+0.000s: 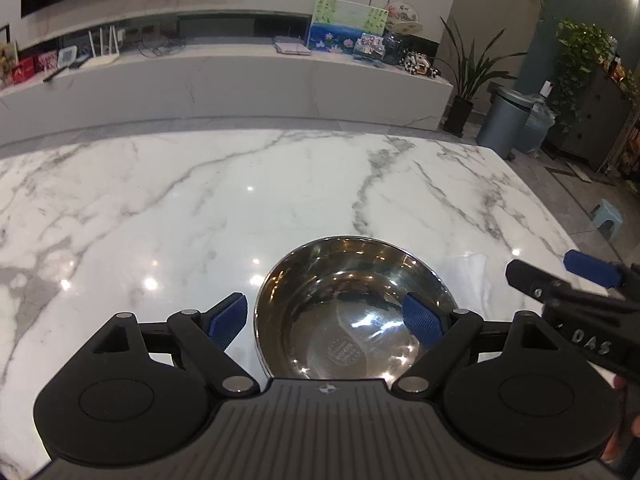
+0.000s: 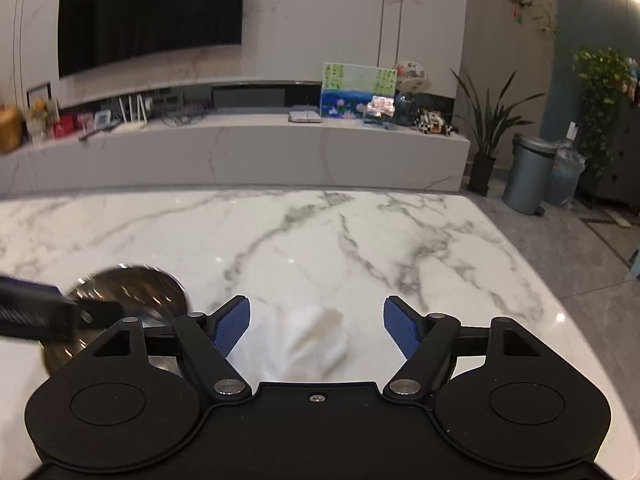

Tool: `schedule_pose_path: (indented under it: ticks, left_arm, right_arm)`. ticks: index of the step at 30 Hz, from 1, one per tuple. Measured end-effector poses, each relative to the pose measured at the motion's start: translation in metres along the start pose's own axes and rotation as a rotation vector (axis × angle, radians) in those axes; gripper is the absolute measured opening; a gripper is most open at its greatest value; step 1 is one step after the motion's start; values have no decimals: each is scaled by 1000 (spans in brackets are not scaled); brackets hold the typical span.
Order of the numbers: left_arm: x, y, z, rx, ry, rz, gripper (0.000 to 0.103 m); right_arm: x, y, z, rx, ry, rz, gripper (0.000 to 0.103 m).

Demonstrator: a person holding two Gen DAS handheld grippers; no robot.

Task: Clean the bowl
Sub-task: 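Open the right gripper to drop the paper towel on the table and withdraw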

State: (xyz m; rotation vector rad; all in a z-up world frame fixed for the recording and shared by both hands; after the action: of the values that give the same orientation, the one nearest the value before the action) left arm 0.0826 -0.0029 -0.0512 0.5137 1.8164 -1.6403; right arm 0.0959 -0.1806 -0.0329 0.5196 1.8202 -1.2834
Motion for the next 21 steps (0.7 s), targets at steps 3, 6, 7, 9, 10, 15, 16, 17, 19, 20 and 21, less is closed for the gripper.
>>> schedule_pose_path:
  ticks: [3, 6, 7, 9, 10, 15, 16, 17, 19, 20, 21]
  left_arm:
    - [1, 1, 0, -22, -8, -1, 85]
    - [2, -3, -3, -43, -11, 6, 85]
    - [2, -6, -4, -50, -9, 10, 85]
    - [1, -10, -5, -56, -8, 17, 85]
    - [0, -12, -6, -59, -8, 20, 85]
    - [2, -21, -7, -82, 17, 39, 85]
    - [3, -22, -6, -93, 29, 43, 85]
    - [4, -22, -6, -100, 36, 46, 85]
    - [6, -23, -5, -109, 44, 52, 85]
    - [7, -24, -5, -111, 45, 57, 85]
    - [7, -25, -5, -112, 43, 61, 85]
  right_arm:
    - [2, 1, -4, -11, 12, -16, 72]
    - [8, -1, -9, -20, 21, -36, 72]
    - [9, -2, -11, -23, 22, -42, 72]
    - [9, -4, -15, -22, 7, -39, 72]
    - [8, -6, -17, -21, -2, -35, 72]
    - [5, -16, -23, -21, -14, 14, 72]
    - [5, -19, -24, -23, -13, 22, 72]
    - [5, -22, -25, -26, -13, 33, 72]
    - [4, -25, -27, -26, -14, 49, 72]
    - [5, -27, -28, -24, -18, 51, 72]
    - [6, -27, -29, -23, -21, 51, 72]
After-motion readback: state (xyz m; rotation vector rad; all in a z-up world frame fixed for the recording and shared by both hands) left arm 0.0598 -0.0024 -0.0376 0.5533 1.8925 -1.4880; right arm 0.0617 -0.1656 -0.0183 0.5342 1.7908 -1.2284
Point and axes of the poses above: each gripper's, at about its wrist camera, not at the fingertips, and y roughly the way its jaws point, z to its right, x to its underside, the point moved 7 cm from there along y, roughly the way its jaws point, and after that the axes turned 14 degrees about -x, right-handed, at the moved point
